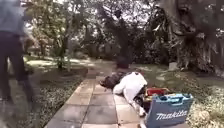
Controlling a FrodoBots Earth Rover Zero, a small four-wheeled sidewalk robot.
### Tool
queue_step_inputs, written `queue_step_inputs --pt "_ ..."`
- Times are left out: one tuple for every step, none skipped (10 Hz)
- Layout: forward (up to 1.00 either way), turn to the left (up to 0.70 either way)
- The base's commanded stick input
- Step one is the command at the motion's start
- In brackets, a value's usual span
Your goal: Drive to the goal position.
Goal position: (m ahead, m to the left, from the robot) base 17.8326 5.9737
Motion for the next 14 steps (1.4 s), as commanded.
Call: queue_step_inputs --pt "0.70 0.29" --pt "0.70 0.08" --pt "0.70 0.01" --pt "0.70 0.09" --pt "0.70 0.24" --pt "0.70 0.25" --pt "0.18 0.04" --pt "0.00 0.00" --pt "0.00 0.00" --pt "0.00 0.17" --pt "0.00 0.59" --pt "0.00 0.47" --pt "0.00 0.04" --pt "0.00 0.00"
